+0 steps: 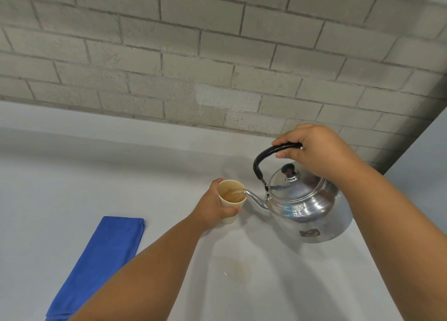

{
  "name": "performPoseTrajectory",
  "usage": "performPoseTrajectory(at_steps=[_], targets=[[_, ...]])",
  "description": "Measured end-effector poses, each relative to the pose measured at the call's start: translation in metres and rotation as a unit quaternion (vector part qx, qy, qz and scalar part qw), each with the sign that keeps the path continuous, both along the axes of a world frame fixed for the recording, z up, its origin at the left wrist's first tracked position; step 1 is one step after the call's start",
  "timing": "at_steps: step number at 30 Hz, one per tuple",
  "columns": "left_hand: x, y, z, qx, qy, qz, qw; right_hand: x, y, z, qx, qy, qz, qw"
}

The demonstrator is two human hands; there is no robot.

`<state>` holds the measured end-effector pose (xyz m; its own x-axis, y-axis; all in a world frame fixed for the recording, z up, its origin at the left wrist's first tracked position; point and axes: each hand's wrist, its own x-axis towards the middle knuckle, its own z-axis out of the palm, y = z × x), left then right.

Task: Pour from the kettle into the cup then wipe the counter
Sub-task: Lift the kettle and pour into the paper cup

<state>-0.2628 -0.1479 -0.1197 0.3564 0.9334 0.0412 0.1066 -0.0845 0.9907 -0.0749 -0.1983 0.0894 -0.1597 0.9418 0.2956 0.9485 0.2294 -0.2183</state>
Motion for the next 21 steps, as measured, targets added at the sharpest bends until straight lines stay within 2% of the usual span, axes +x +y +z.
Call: performPoseTrajectory(at_steps=[21], targets=[[0.0003, 0.0034, -0.0038, -0.002, 0.025, 0.008, 1.000, -0.0062, -0.0012, 0.0081, -0.015, -0.025, -0.008, 1.000]])
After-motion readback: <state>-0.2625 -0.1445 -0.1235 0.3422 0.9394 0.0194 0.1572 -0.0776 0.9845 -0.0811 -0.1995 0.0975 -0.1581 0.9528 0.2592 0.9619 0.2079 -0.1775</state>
